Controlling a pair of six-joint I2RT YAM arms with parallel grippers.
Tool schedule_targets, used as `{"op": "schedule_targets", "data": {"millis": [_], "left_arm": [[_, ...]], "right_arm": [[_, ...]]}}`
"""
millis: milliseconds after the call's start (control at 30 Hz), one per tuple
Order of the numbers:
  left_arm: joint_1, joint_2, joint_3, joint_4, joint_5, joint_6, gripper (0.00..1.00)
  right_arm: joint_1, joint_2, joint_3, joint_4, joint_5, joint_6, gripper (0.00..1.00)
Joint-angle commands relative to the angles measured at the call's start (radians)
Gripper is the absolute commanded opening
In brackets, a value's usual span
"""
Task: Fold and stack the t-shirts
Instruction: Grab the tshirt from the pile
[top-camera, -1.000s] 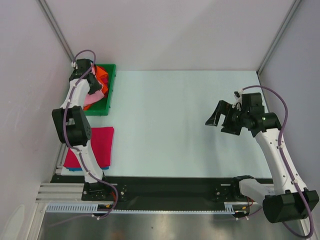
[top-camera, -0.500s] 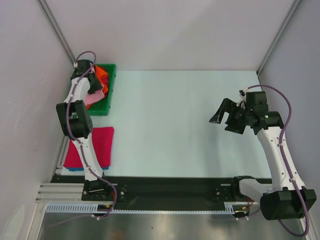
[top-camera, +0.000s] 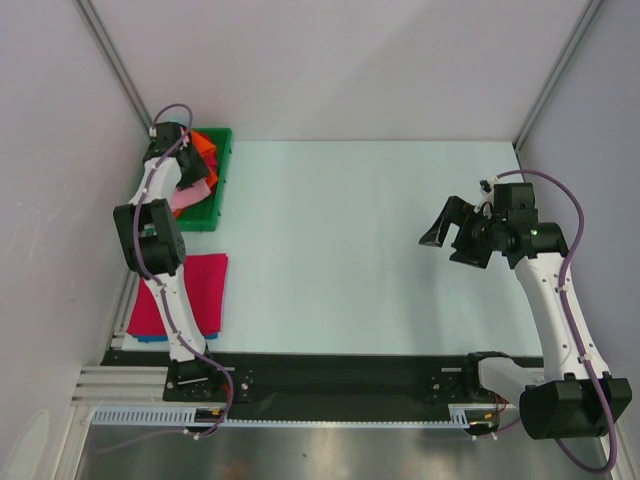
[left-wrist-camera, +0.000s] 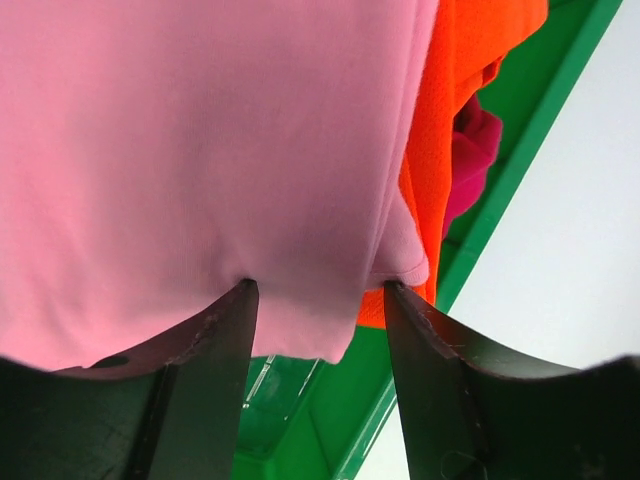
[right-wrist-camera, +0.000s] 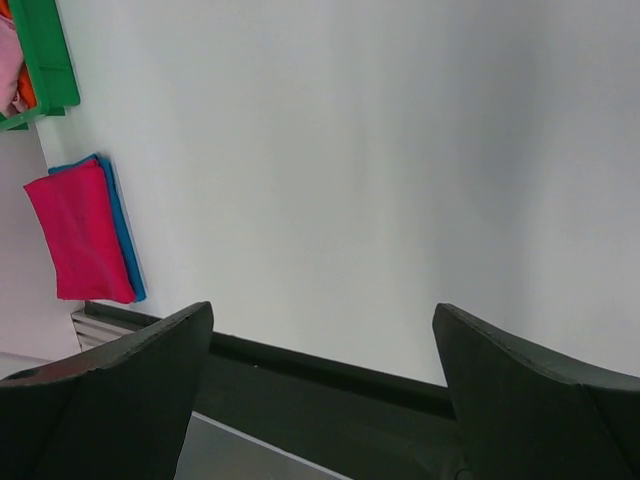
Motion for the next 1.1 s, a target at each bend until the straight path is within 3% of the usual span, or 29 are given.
{"op": "schedule_targets", "data": {"millis": [0, 167, 300, 400, 433, 600, 767, 900, 1067], "left_arm": [[0.008, -0.090, -0.055, 0.081, 0.020, -0.035, 0.59], [0.007, -0.032, -0.006, 0.039, 0.021, -0.046, 0.58], [0.008, -0.011, 0.002, 0.036, 0.009, -0.046, 0.47], [0.008, -0.017, 0.017, 0.033, 0.003, -0.042, 0.21], [0.007, -0.021, 0.020, 0.033, 0.003, -0.046, 0.01], [0.008, -0.173, -0.049, 0.094, 0.086, -0.169, 0.00], [0.008, -0.415, -0.329, 0.326, 0.216, -0.340, 0.00], [0.027, -0.575, -0.489, 0.433, 0.328, -0.385, 0.00], [0.030, -0.745, -0.619, 0.470, 0.351, -0.404, 0.00]], "right_arm": [[-0.002, -0.004, 0.020, -0.001, -0.015, -0.002, 1.00], [-0.012, -0.006, 0.015, 0.005, -0.015, 0.015, 1.00], [-0.015, 0.006, 0.021, 0.005, -0.013, 0.022, 0.99], [-0.017, 0.012, 0.020, 0.008, -0.011, 0.028, 1.00], [-0.015, 0.014, 0.018, 0.011, -0.013, 0.030, 1.00], [-0.017, 0.034, 0.020, 0.029, -0.018, 0.025, 1.00], [0.049, 0.088, 0.102, 0.026, 0.008, 0.005, 1.00], [0.081, 0.092, 0.132, 0.023, 0.024, -0.011, 1.00], [0.153, 0.077, 0.141, 0.017, 0.041, -0.022, 1.00]]}}
